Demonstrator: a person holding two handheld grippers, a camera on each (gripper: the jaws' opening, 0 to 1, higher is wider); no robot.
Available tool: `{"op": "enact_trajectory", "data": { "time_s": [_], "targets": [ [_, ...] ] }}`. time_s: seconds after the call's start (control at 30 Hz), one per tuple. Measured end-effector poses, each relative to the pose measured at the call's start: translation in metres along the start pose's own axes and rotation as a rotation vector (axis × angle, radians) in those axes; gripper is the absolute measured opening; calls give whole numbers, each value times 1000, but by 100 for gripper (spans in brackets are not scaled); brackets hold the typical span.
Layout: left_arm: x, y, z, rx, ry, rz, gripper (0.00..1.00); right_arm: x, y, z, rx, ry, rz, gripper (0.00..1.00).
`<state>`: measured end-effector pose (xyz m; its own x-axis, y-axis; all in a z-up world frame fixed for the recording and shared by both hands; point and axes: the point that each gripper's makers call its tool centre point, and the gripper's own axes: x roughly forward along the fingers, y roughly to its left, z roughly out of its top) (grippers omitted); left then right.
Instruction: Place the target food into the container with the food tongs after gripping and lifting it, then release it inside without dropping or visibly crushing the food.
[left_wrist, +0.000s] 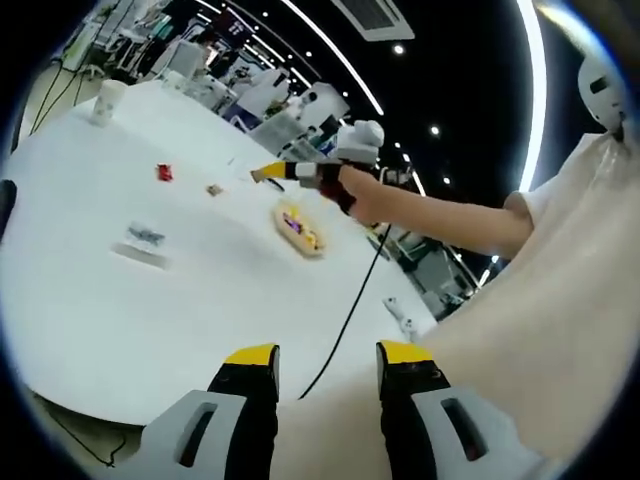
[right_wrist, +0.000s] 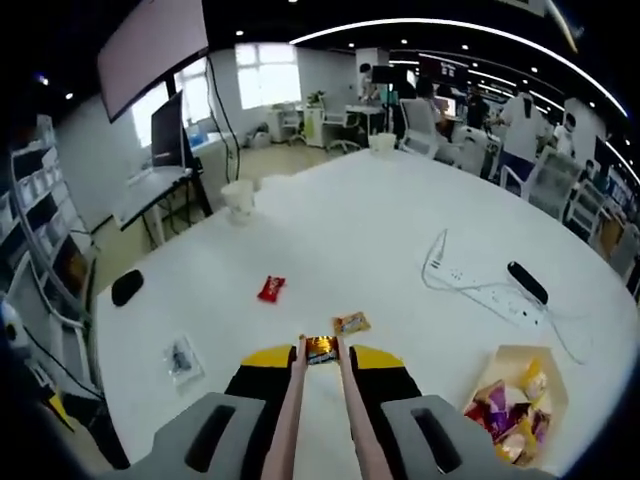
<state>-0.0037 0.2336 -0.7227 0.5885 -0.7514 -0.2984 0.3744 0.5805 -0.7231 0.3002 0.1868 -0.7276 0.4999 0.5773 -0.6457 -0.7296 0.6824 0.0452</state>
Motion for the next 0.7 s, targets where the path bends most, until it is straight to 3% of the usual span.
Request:
{"op": "enact_trajectory", "data": {
  "time_s": [0.3, 0.7],
  "targets": [
    [12, -14, -1, 28, 5, -1, 37, -26, -18, 16, -7, -63, -13, 20],
    [21, -27, -5, 54, 4, 2, 37, -56, -45, 16, 13, -116, -47, 20]
  ]
}}
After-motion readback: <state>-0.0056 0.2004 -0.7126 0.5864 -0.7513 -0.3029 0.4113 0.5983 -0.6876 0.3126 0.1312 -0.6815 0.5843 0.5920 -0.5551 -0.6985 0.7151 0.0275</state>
